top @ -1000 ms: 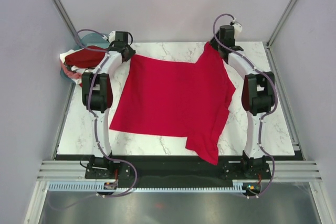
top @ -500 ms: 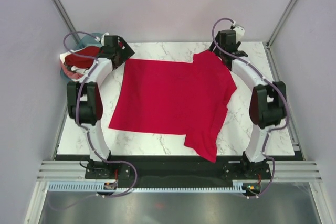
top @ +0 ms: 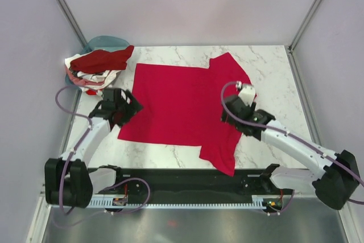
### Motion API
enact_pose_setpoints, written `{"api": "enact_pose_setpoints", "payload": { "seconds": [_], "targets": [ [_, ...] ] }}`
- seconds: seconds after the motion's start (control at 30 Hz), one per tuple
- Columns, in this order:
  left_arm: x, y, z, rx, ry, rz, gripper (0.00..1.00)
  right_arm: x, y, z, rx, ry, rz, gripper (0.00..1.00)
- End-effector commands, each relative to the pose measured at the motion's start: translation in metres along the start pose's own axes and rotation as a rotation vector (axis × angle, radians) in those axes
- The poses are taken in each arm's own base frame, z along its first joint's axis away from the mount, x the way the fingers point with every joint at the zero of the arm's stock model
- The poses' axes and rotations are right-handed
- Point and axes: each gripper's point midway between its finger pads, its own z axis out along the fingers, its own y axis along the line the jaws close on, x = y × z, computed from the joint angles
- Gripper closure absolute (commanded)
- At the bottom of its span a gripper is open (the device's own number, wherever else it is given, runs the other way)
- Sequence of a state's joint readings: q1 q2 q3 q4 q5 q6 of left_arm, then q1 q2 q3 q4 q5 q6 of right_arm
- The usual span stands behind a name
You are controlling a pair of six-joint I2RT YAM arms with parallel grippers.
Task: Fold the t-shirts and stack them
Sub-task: Flatten the tshirt out
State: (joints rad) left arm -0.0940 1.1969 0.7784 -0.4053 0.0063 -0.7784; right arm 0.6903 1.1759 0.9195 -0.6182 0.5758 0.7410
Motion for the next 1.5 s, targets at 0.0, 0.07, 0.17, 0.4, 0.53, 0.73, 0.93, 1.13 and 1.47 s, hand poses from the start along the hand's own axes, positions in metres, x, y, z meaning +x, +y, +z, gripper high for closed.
{"api": "enact_pose_setpoints", "payload": {
  "seconds": [0.0,0.07,0.17,0.4,0.53,0.73,0.93,1.13,1.47],
  "targets": [
    [0.043,0.036,-0.014,-0.036,0.062,-0.026,0.04,0.071,-0.040,-0.013,0.075,0.112,-0.023,0.26],
    [0.041,0.038,-0.025,-0.003,0.010,-0.016,0.05,0.091,-0.034,-0.023,0.011,0.138,-0.002,0.28],
    [0.047,0.052,-0.029,-0.011,-0.035,-0.038,0.10,0.128,-0.040,-0.025,0.001,0.193,-0.031,0.31],
    [0.050,0.065,-0.016,-0.023,-0.089,-0.045,0.12,0.176,-0.035,-0.044,-0.052,0.284,-0.090,0.37],
    [0.051,0.063,-0.012,-0.022,-0.065,-0.021,0.12,0.197,-0.037,-0.052,-0.087,0.327,-0.095,0.38],
    [0.050,0.061,-0.014,0.009,-0.089,-0.018,0.13,0.210,-0.037,-0.068,-0.113,0.350,-0.118,0.48],
    [0.050,0.059,-0.016,0.026,-0.098,-0.014,0.14,0.220,-0.040,-0.071,-0.071,0.398,-0.166,0.47],
    [0.049,0.059,-0.014,0.021,-0.095,-0.014,0.14,0.215,-0.039,-0.071,-0.059,0.378,-0.152,0.48],
    [0.048,0.058,0.009,-0.029,-0.050,-0.014,0.24,0.172,-0.040,-0.050,0.019,0.231,-0.102,0.50]
  ]
}}
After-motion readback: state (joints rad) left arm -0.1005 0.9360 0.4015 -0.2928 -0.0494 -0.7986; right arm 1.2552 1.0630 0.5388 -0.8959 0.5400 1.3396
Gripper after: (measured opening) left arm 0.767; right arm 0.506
